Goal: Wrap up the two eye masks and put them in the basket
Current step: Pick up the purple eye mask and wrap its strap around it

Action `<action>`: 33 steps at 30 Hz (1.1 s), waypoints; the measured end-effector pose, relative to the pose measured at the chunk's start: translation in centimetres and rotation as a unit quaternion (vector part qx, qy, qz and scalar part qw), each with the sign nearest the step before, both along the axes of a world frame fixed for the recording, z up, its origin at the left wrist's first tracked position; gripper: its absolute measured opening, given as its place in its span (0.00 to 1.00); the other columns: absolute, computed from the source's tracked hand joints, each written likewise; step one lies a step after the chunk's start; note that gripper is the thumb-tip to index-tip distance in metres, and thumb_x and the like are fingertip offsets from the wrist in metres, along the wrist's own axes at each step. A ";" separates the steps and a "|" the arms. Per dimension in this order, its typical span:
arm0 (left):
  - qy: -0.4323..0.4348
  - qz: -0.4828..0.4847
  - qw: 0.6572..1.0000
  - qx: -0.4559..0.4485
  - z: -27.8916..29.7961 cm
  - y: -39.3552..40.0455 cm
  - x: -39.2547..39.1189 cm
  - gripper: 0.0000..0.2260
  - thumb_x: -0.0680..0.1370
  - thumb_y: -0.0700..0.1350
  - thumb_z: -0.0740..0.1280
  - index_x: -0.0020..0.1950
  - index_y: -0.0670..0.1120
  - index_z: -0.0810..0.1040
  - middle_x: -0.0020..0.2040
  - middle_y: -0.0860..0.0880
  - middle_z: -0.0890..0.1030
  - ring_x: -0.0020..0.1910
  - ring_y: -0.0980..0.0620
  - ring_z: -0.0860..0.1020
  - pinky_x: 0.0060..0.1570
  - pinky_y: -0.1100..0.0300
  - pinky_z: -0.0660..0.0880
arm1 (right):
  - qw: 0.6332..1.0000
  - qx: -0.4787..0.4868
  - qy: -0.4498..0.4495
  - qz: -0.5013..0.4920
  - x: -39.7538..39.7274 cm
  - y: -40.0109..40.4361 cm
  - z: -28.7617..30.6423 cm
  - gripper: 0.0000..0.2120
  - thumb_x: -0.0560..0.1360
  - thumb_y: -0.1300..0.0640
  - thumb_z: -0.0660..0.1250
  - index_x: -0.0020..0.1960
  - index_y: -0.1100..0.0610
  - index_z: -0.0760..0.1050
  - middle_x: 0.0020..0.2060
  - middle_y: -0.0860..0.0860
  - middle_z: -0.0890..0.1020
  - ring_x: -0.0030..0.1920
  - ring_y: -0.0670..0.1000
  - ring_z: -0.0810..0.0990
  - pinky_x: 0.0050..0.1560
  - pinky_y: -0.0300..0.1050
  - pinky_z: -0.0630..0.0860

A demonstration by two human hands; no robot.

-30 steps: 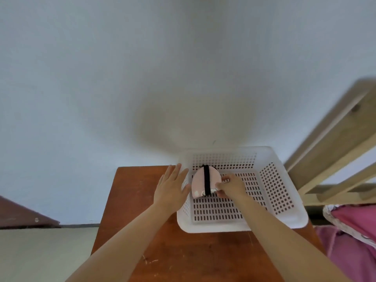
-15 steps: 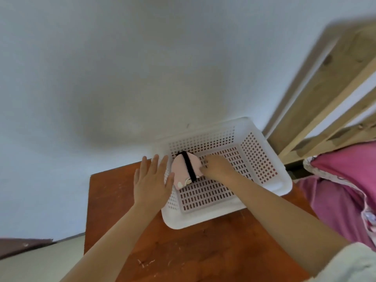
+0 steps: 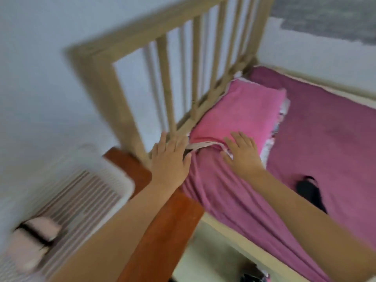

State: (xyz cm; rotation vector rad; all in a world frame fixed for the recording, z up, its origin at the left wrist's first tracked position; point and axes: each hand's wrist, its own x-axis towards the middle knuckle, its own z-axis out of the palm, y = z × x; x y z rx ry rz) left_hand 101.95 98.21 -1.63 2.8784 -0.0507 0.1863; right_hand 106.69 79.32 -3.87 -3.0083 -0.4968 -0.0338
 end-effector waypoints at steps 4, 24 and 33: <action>0.063 -0.069 0.996 -0.011 -3.8 -14.1 4.1 0.21 0.78 0.49 0.56 0.70 0.47 0.60 0.74 0.43 0.61 0.74 0.40 0.53 0.72 0.43 0.55 | 0.993 0.016 0.022 -0.112 0.8 -15.7 -3.4 0.21 0.65 0.50 0.60 0.48 0.63 0.79 0.46 0.64 0.84 0.48 0.67 0.82 0.41 0.68 0.78; 0.341 -0.183 0.919 0.073 -32.5 -40.9 9.9 0.22 0.79 0.52 0.51 0.72 0.50 0.52 0.76 0.46 0.51 0.75 0.43 0.45 0.74 0.46 0.50 | 0.870 0.127 0.387 -0.277 -3.6 -38.3 -28.5 0.38 0.72 0.44 0.64 0.73 0.48 0.45 0.76 0.54 0.41 0.75 0.57 0.41 0.74 0.56 0.51; 0.334 -0.208 0.911 0.126 -36.8 -40.6 10.6 0.23 0.76 0.56 0.48 0.62 0.46 0.72 0.62 0.38 0.77 0.61 0.32 0.73 0.53 0.33 0.72 | 0.874 0.152 0.355 -0.296 -4.2 -39.2 -31.2 0.32 0.74 0.63 0.62 0.73 0.53 0.51 0.76 0.51 0.47 0.75 0.53 0.43 0.74 0.51 0.53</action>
